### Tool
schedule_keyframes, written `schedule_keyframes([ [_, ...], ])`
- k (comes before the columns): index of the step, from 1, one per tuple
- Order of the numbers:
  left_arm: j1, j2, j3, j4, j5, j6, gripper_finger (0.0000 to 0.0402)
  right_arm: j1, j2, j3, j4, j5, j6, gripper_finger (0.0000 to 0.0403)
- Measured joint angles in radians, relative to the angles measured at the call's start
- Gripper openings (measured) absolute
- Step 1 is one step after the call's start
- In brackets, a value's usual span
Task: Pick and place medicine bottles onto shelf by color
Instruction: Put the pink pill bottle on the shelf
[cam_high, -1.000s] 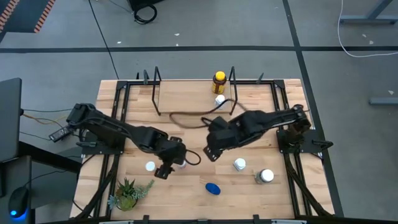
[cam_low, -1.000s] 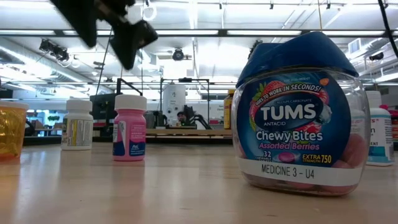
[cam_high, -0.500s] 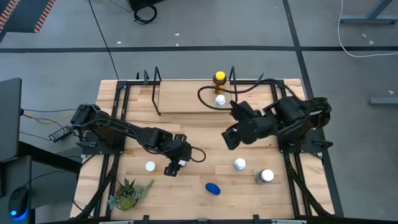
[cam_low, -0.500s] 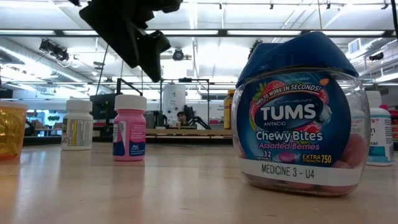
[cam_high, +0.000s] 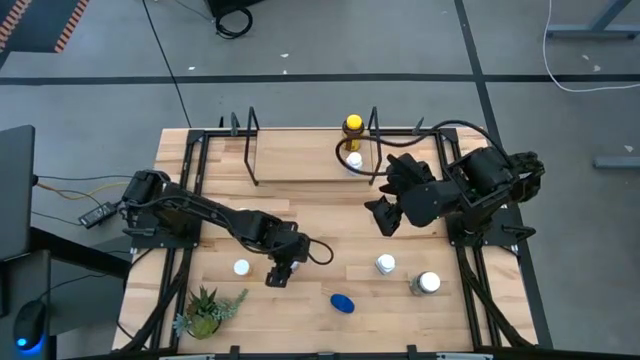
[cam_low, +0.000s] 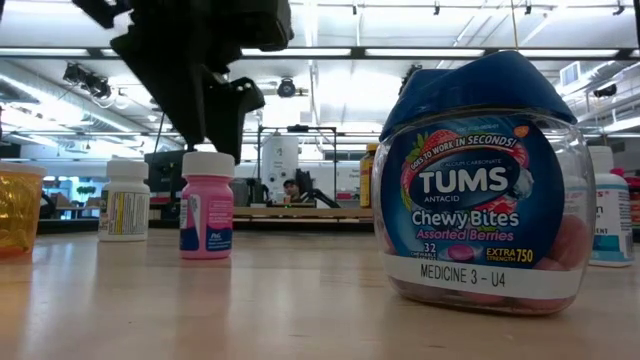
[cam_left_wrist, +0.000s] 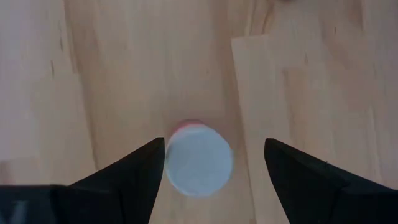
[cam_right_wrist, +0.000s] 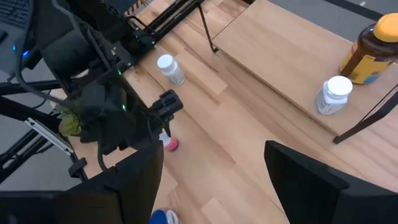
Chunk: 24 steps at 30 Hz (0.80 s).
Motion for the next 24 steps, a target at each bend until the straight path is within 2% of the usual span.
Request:
schedule_keyframes([
  [14,-0.005,0.065,0.000,-0.052,-0.018,0.053,0.0282,0.010,0.000,0.000,0.000,0.073,0.090,0.0284],
  [24,0.011,0.065,0.000,-0.027,-0.019,0.080,0.0252,0.010,0.000,0.000,0.000,0.034,0.109,0.0284],
])
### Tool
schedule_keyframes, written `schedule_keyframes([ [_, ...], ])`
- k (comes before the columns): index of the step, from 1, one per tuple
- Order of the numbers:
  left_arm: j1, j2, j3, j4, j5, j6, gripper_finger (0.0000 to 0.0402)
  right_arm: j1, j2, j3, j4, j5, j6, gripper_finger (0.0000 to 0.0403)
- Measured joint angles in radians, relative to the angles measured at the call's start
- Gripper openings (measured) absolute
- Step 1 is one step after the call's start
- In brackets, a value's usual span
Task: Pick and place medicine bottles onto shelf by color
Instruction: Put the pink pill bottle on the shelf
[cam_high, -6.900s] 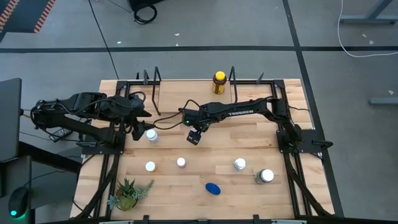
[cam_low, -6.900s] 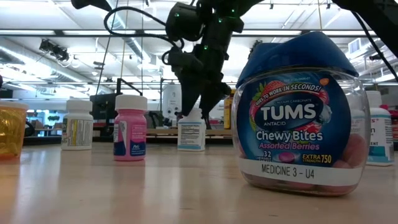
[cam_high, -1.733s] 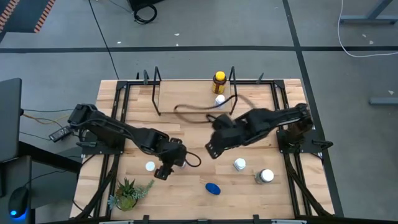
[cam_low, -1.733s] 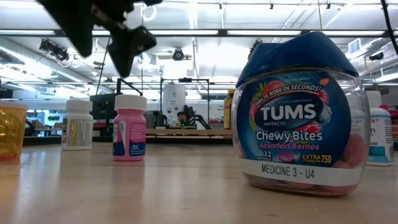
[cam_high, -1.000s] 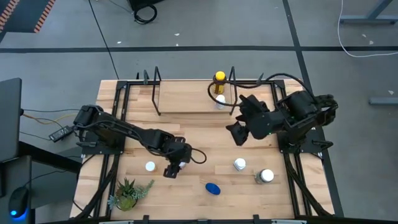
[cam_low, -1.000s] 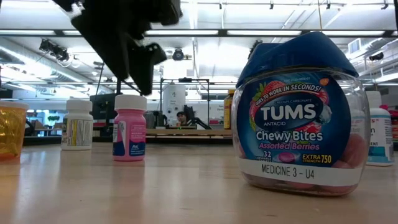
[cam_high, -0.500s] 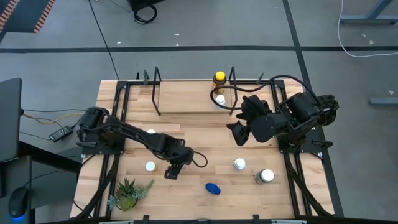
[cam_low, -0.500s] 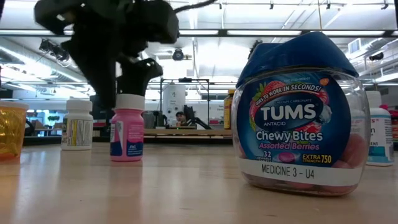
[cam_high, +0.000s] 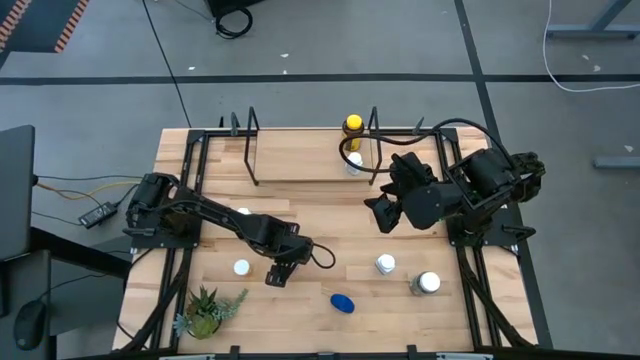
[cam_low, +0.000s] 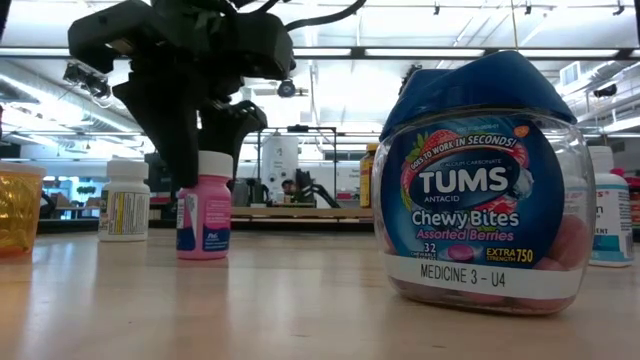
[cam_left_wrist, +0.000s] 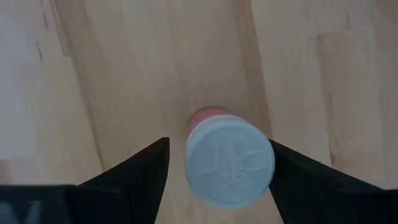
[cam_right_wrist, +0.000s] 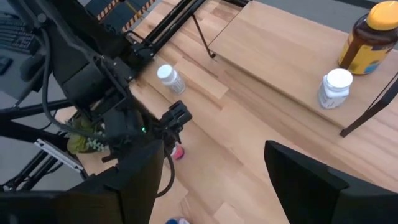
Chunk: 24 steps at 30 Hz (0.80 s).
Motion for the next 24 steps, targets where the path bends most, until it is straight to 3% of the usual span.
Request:
schedule_keyframes([
  [12,0.011,-0.001,0.001,0.002,0.001,-0.105,0.0174,0.024,0.000,0.000,0.000,-0.019,-0.076,0.0284],
  [19,0.131,-0.001,0.078,-0.009,-0.004,-0.197,0.0174,0.068,0.000,0.000,0.000,-0.019,-0.121,0.0284],
  [24,0.261,-0.001,0.234,-0.122,-0.052,-0.145,0.0187,0.076,0.000,0.000,0.000,-0.010,-0.142,0.0284],
])
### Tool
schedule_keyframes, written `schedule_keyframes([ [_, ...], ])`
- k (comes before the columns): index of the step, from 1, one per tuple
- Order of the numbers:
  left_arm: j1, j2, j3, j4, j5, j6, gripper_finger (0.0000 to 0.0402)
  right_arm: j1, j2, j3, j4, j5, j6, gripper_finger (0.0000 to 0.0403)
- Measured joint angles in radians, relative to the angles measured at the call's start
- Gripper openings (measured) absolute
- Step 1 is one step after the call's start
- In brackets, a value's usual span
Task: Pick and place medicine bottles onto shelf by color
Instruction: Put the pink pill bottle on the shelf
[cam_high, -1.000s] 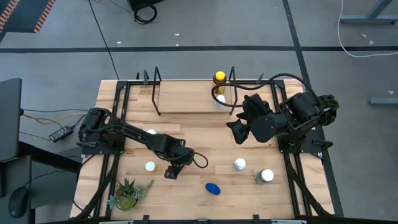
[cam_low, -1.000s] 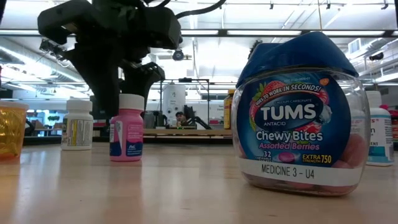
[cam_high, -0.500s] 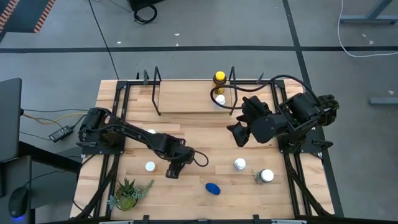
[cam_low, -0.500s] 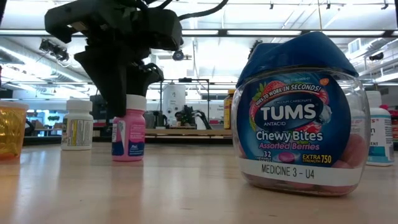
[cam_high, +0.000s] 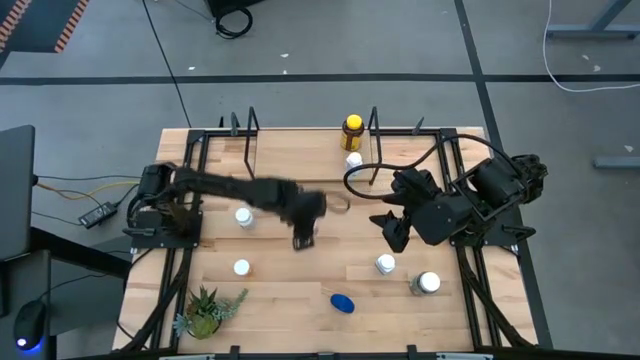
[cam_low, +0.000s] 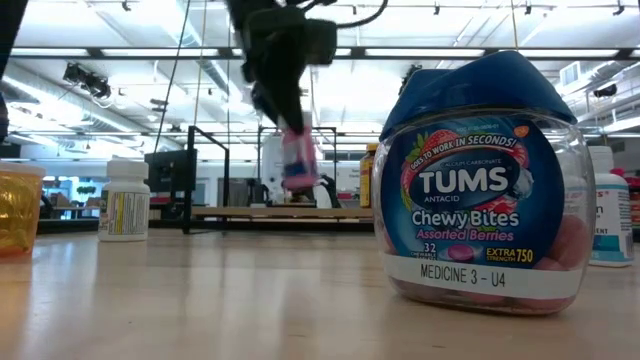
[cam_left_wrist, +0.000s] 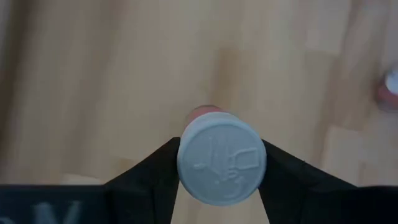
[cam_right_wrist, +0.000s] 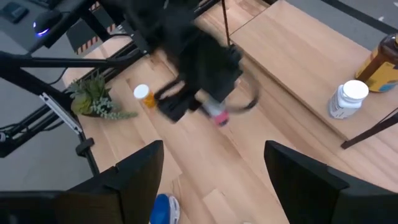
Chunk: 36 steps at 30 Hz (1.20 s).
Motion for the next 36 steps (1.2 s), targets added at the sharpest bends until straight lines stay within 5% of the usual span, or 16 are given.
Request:
schedule_keyframes([
  [8,0.267,0.000,0.267,-0.187,-0.005,0.248,0.0175,-0.056,0.000,0.000,0.000,0.062,-0.046,0.0284],
  [15,0.445,0.004,0.327,-0.190,0.009,0.418,0.0185,-0.187,0.000,0.000,0.000,0.085,-0.065,0.0284],
  [24,0.523,0.137,0.383,-0.184,0.026,0.546,0.0186,-0.347,0.000,0.000,0.000,0.021,-0.116,0.0284],
  [36,0.566,0.440,0.788,-0.348,0.018,0.643,0.0189,-0.416,0.001,0.000,0.000,-0.076,-0.150,0.0284],
])
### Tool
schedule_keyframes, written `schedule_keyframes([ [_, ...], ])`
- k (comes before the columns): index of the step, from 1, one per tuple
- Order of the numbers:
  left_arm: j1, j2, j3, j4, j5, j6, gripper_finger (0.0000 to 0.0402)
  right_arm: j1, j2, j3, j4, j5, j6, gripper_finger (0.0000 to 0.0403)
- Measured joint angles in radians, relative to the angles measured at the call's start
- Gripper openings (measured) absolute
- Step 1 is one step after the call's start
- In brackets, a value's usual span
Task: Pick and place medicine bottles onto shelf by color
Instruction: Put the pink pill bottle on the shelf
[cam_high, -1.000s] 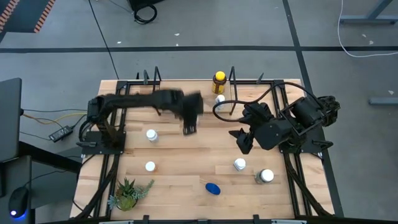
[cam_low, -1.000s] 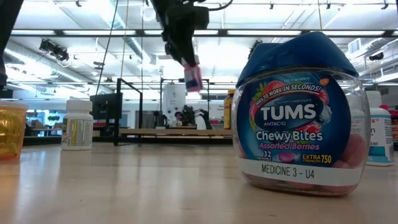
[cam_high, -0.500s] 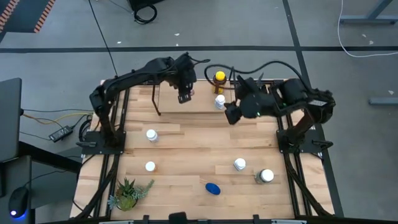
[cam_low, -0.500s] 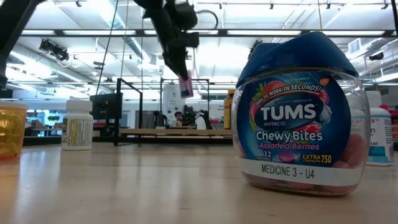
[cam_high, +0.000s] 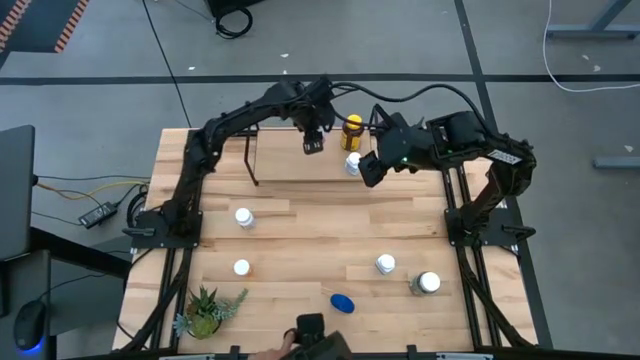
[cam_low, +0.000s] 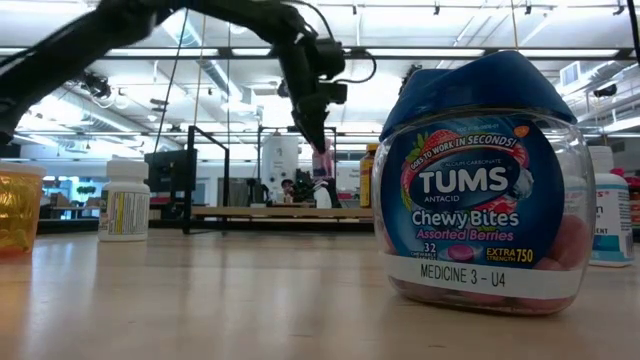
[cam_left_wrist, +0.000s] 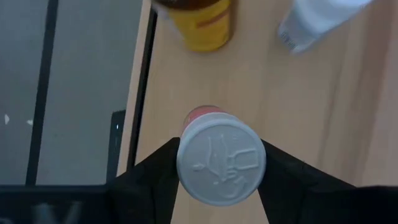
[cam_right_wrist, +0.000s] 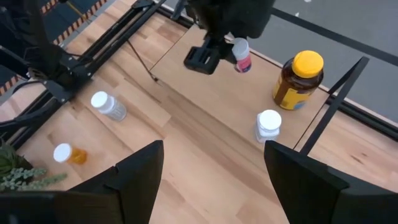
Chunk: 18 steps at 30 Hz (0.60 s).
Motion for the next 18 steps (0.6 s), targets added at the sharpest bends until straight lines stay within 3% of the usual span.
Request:
schedule_keyframes([
  [6,0.014,0.064,0.073,0.006,-0.002,0.037,0.0187,0.000,0.000,0.000,0.000,0.000,0.005,0.0284],
  [11,0.014,0.090,0.075,0.009,0.001,0.058,0.0180,0.000,0.000,0.000,0.000,0.000,0.011,0.0284],
  [18,0.014,0.109,0.075,0.013,0.001,0.074,0.0199,0.000,0.000,0.000,0.000,0.000,0.022,0.0284],
])
